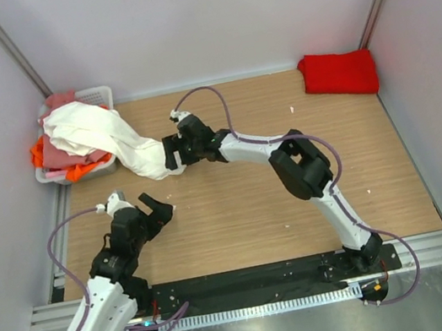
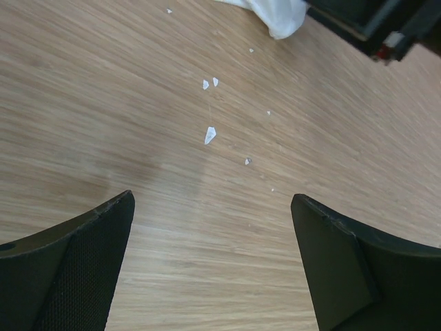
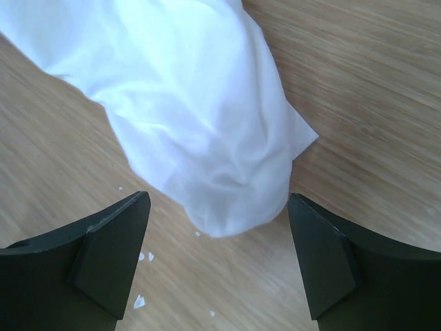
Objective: Fold and stack the t-shirts
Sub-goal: Move the tshirt to the center of the board
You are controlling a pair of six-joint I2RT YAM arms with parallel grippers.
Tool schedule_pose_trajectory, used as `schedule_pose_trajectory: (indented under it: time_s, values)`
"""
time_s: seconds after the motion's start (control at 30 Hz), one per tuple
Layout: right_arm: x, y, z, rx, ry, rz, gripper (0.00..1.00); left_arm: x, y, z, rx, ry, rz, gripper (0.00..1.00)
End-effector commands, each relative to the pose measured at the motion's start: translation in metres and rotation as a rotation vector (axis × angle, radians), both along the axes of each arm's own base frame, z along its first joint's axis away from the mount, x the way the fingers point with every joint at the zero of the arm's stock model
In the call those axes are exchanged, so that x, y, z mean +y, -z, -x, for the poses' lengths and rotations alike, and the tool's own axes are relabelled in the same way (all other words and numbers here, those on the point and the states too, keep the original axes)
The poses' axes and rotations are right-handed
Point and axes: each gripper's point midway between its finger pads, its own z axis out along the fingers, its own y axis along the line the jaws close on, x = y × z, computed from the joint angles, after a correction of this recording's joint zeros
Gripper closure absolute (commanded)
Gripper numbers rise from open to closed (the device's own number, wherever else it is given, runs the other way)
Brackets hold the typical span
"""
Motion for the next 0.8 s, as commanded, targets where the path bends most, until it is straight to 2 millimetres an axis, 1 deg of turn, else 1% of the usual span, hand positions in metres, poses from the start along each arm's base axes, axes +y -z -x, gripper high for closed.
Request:
schedule_pose_trajectory:
  time_s: [0.0, 0.03, 0.07, 0.1, 0.13, 0.17, 0.27, 0.3, 0.33, 0.37, 0.43, 0.47, 0.5, 0.53, 0.57, 0.6, 0.63, 0.67, 0.7, 0.73, 0.77]
  values:
    - [0.011, 0.018, -0.006, 0.043, -0.025, 0.038, 0.13, 0.003, -0.019, -0.016, -0.110, -0.058, 0.030, 0.04]
    - [0.012, 0.022, -0.008, 0.049, -0.025, 0.041, 0.14, 0.003, -0.018, -0.016, -0.112, -0.056, 0.034, 0.04]
    - [0.015, 0.022, -0.010, 0.052, -0.017, 0.036, 0.16, 0.002, -0.017, -0.016, -0.110, -0.053, 0.031, 0.04]
    - [0.015, 0.029, -0.010, 0.062, -0.013, 0.038, 0.18, 0.002, -0.017, -0.017, -0.111, -0.053, 0.031, 0.04]
    - [0.016, 0.032, -0.010, 0.066, -0.011, 0.033, 0.21, 0.002, -0.017, -0.017, -0.111, -0.053, 0.030, 0.04]
    - [0.018, 0.036, -0.010, 0.067, -0.014, 0.025, 0.28, 0.002, -0.014, -0.018, -0.105, -0.053, 0.025, 0.05]
    - [0.019, 0.044, -0.009, 0.075, -0.017, 0.024, 0.61, 0.001, -0.015, -0.019, -0.107, -0.050, 0.022, 0.05]
    - [0.016, 0.044, -0.011, 0.066, -0.010, 0.032, 0.79, 0.000, -0.015, -0.019, -0.107, -0.046, 0.019, 0.06]
    - [0.014, 0.040, -0.013, 0.058, -0.006, 0.033, 0.90, 0.001, -0.016, -0.020, -0.110, -0.050, 0.017, 0.06]
    - [0.003, 0.030, -0.017, 0.047, 0.013, 0.037, 0.99, 0.001, -0.014, -0.019, -0.109, -0.049, 0.014, 0.06]
    - [-0.026, 0.006, -0.033, -0.002, 0.112, 0.068, 0.99, 0.000, -0.016, -0.019, -0.114, -0.045, 0.014, 0.06]
    - [-0.070, -0.027, -0.047, -0.038, 0.225, 0.085, 0.99, -0.001, -0.018, -0.019, -0.121, -0.042, 0.016, 0.07]
    - [-0.098, -0.044, -0.054, -0.042, 0.308, 0.082, 0.99, -0.001, -0.017, -0.019, -0.119, -0.040, 0.012, 0.09]
    - [-0.143, -0.034, -0.051, -0.009, 0.394, 0.139, 0.98, -0.001, -0.017, -0.019, -0.118, -0.042, 0.012, 0.10]
    - [-0.195, -0.101, -0.063, -0.082, 0.499, 0.053, 0.99, -0.001, -0.016, -0.018, -0.117, -0.041, 0.011, 0.11]
    - [-0.229, -0.116, -0.061, -0.089, 0.562, 0.039, 0.98, -0.002, -0.017, -0.019, -0.119, -0.040, 0.010, 0.11]
    - [-0.272, -0.148, -0.039, -0.132, 0.643, 0.026, 0.99, -0.003, -0.017, -0.020, -0.115, -0.038, 0.007, 0.13]
    - [-0.296, -0.126, -0.038, -0.096, 0.690, 0.075, 0.99, -0.003, -0.018, -0.020, -0.114, -0.038, 0.007, 0.13]
    - [-0.338, -0.168, -0.026, -0.163, 0.773, 0.032, 0.99, -0.004, -0.016, -0.020, -0.108, -0.036, 0.002, 0.13]
    - [-0.358, -0.155, -0.008, -0.128, 0.795, 0.081, 0.98, -0.006, -0.015, -0.020, -0.102, -0.029, -0.002, 0.13]
    - [-0.371, -0.158, 0.002, -0.125, 0.812, 0.095, 0.99, -0.007, -0.017, -0.021, -0.102, -0.028, -0.007, 0.13]
